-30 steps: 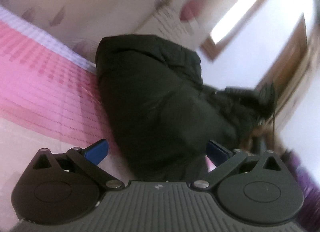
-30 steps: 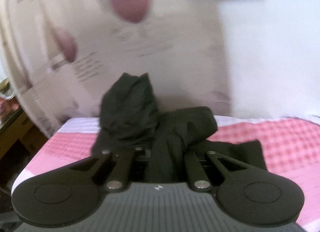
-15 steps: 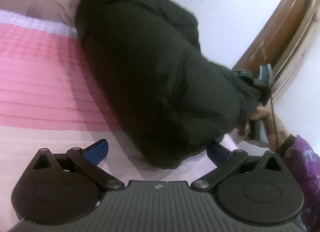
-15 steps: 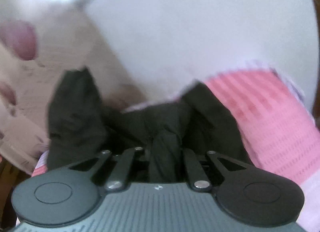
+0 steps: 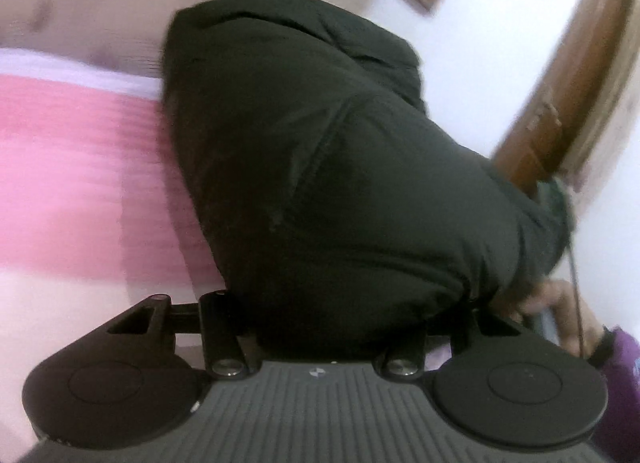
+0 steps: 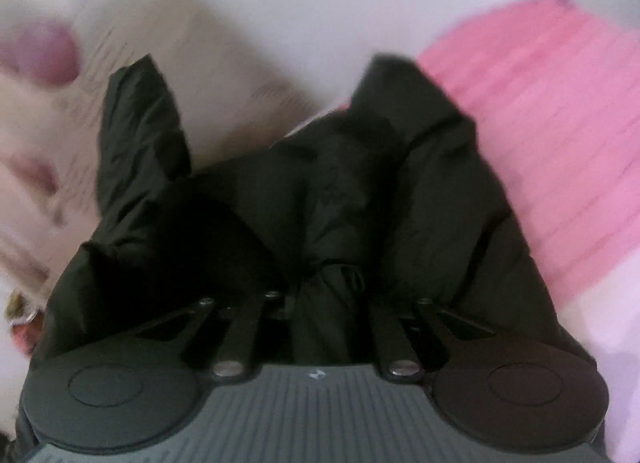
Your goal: Fold large clothes
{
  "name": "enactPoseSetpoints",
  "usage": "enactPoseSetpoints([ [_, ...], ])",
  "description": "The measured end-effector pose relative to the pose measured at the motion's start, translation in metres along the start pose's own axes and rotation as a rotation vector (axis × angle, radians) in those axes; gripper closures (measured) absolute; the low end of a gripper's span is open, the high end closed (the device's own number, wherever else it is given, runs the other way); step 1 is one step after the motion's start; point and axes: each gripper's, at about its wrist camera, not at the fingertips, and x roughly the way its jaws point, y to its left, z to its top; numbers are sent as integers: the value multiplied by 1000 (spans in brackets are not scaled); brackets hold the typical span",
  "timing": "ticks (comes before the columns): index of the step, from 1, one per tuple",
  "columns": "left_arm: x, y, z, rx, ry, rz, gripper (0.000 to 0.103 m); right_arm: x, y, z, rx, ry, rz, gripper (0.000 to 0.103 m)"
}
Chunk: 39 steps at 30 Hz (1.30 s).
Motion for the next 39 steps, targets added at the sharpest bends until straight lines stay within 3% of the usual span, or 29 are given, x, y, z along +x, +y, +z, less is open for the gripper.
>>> enactPoseSetpoints([
  [4,-56,53,-12,-64,-40,104,54,18,40,-44,29,110,163,91],
  [5,-64,62,-14,-67,-46,127,54,22,44,-49,76,129,204,85],
  [7,-74,77,-14,-111,-53,140,53,28,49,-52,186,182,269,64],
  [9,-77,76,-18,-110,-63,138,53,24,62,-47,206,227,303,12],
  [11,-73,65,-21,-85,-72,142,53,13,82,-35,148,242,299,0],
  [15,-57,51,-24,-74,-74,146,51,5,140,-23,-17,278,144,0],
  [20,-62,49,-31,-99,-77,138,51,30,200,-15,-184,385,-49,0],
  [22,-63,47,-32,-97,-77,141,49,38,220,-14,-234,437,-81,0],
  [25,-63,48,-34,-105,-77,134,48,45,235,-9,-212,520,-48,0],
  [31,-63,49,-34,-113,-78,119,47,33,198,17,120,514,118,0],
  [35,-62,50,-34,-113,-75,115,45,41,211,10,85,540,82,0],
  [39,-61,53,-33,-117,-74,112,45,48,240,8,33,552,117,0],
])
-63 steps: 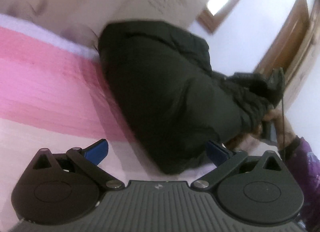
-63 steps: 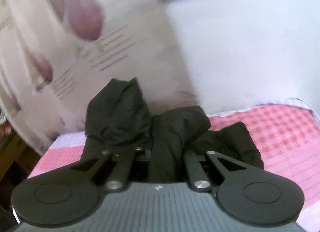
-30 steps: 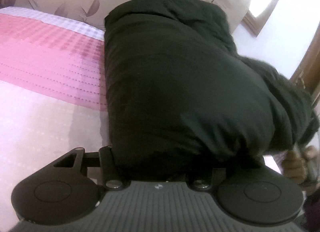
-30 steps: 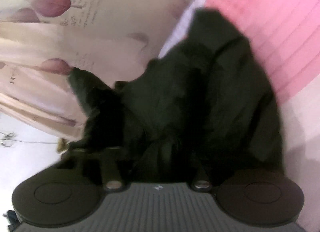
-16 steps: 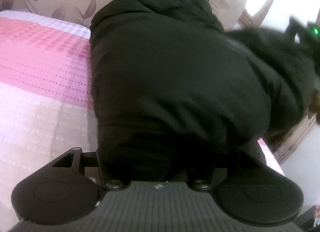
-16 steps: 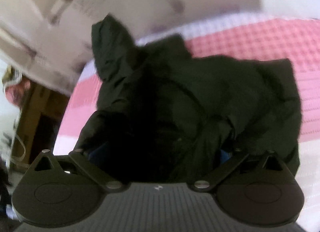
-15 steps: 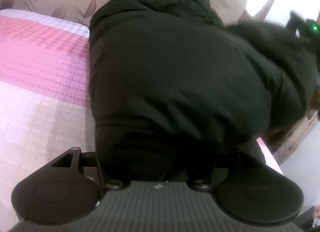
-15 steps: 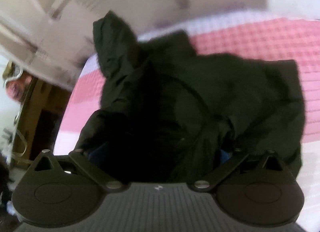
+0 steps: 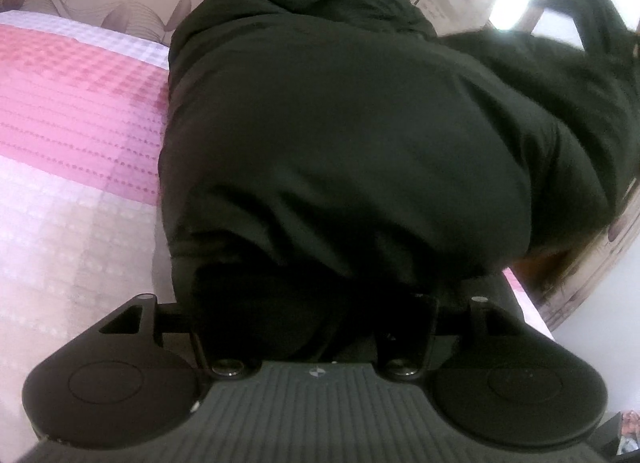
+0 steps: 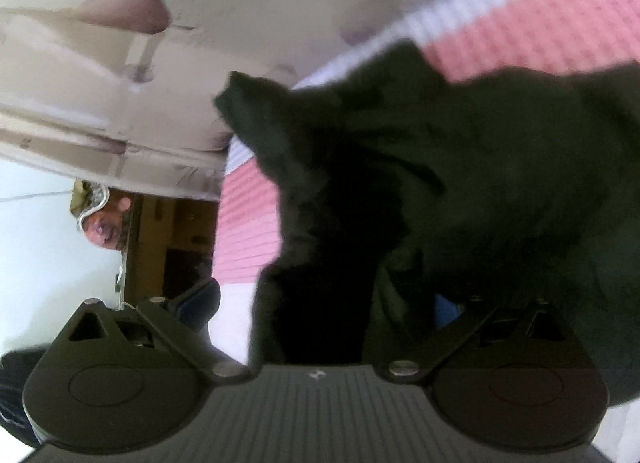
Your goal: Fold large clothes
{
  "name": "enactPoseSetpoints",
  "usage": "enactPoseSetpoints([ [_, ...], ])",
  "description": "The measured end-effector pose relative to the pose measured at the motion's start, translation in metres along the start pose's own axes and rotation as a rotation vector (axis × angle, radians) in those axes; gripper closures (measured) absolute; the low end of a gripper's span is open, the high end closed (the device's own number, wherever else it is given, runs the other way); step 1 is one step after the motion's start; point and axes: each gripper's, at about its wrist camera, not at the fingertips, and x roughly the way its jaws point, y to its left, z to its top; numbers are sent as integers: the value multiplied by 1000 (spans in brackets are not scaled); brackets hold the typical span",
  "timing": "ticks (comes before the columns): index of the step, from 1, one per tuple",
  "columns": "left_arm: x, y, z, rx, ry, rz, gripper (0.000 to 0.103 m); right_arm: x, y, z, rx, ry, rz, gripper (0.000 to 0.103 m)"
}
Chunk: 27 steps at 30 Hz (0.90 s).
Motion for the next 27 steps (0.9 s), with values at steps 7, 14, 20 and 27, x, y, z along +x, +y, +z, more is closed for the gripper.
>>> enactPoseSetpoints([
  [7,1,-2,0,9,2,-2,43,44,41,-3,-225,20,-245,0],
  [14,-1,2,0,-9,-4,-3,40,76,65,-49,-725,-74,-481,72],
  [20,2,-8,0,51,2,36,30,-5,63,-66,-806,-322,-484,80],
  [27,9,-22,-1,137,23,96,27,-54,-37,-83,-536,-428,-393,81],
])
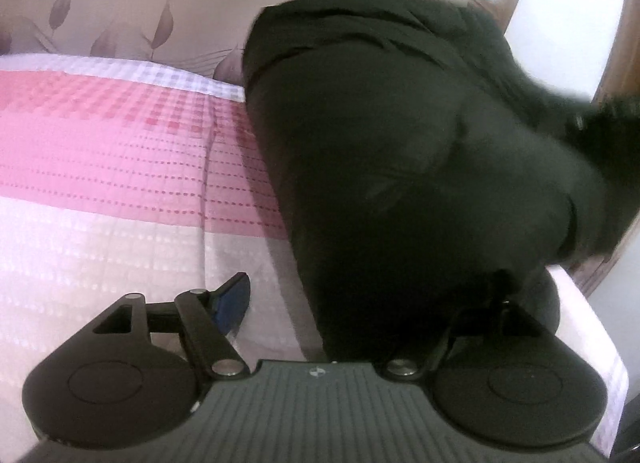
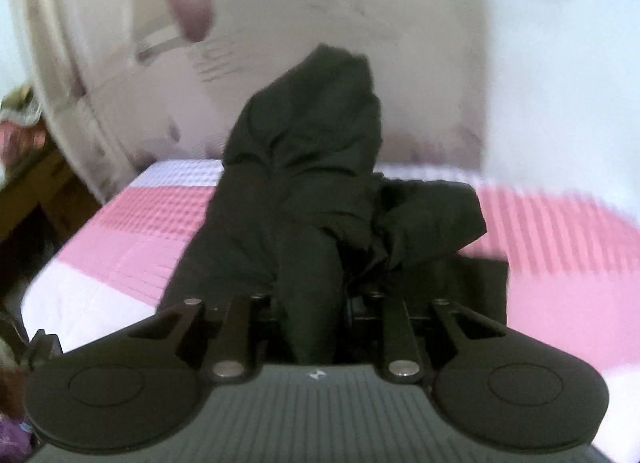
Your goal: Fold large clothes
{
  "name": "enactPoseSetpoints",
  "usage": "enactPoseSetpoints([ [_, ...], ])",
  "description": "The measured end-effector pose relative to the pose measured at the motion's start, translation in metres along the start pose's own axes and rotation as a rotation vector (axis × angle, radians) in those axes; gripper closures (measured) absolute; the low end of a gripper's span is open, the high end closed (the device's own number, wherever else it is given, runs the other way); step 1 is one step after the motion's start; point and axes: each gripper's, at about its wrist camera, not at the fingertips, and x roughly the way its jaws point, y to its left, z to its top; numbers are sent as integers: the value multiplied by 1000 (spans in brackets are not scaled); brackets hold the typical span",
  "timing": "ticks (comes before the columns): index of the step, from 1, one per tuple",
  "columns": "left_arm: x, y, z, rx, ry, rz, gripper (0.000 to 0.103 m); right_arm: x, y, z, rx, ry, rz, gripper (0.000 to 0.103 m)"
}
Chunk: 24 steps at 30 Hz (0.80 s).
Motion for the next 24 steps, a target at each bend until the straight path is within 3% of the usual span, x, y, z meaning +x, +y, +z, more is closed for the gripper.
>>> enactPoseSetpoints([
  [7,-1,-5,-2,40,6,14,17,1,-86,-70,346,-71,96,80],
  [14,-31,-6,-8,57,-28,-17,23,13,-146,-136,719,-171,334,79],
  [18,-84,-8,-15,59,-156,-63,24,14,-154,-149,793,-196,404,78],
  [20,-99,-15,-4,68,-218,-106,24,17,-161,-154,830,-211,432,77],
  [24,-93,-46,37,95,-226,-228,24,26,-157,-150,818,-194,417,76],
])
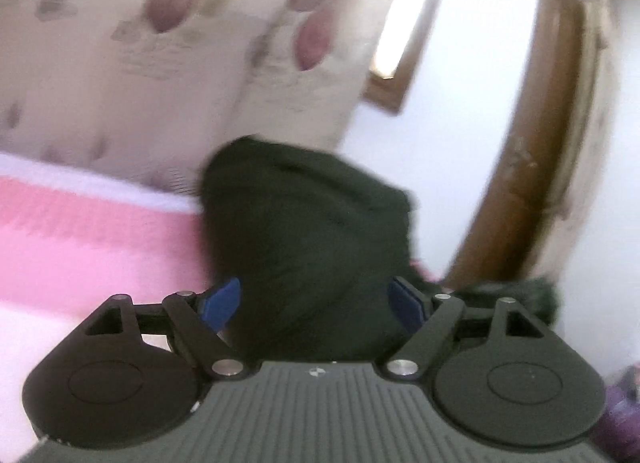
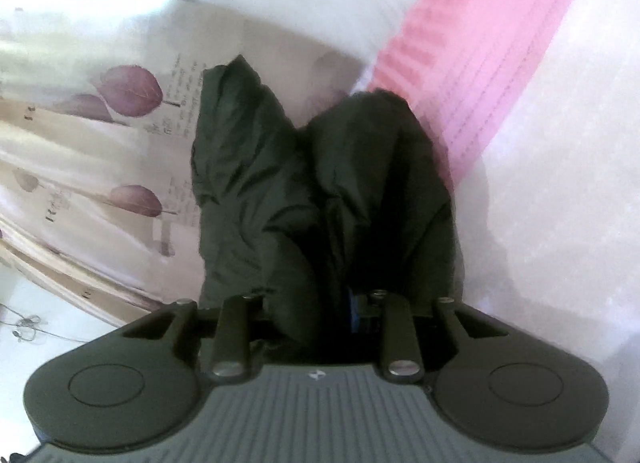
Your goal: Fold large clothes
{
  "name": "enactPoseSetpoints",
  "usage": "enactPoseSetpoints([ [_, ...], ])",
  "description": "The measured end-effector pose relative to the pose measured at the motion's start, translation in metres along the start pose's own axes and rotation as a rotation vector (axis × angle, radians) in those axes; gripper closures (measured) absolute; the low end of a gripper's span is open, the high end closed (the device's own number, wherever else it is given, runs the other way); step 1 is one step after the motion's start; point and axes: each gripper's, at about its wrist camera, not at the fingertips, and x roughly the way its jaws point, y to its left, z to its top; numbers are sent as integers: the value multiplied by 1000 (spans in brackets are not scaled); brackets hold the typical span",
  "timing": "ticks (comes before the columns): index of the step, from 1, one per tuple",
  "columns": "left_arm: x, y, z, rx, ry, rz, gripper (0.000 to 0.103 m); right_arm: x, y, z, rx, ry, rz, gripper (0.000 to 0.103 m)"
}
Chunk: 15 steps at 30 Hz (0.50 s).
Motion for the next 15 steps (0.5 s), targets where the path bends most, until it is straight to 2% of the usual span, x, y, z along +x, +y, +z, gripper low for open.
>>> enactPoseSetpoints([
  [3,35,-18,19,-5,27,-73,24,13,10,5,-55,14,-15,75],
  [6,73,-32,25,3,64,-103,25,21,17,7,-135,20,-22,73],
  [10,116,-37,3,1,200,-142,31,11,-1,3,-113,13,-9,72],
  [12,124,-41,-13,42,213,-131,31,5,-4,1,-105,10,-10,68],
  [14,124,-39,-23,45,207,-140,31,-3,-1,5,-101,20,-7,64],
  [15,127,-37,-25,42,209,-147,31,-10,7,7,-132,9,-33,60],
])
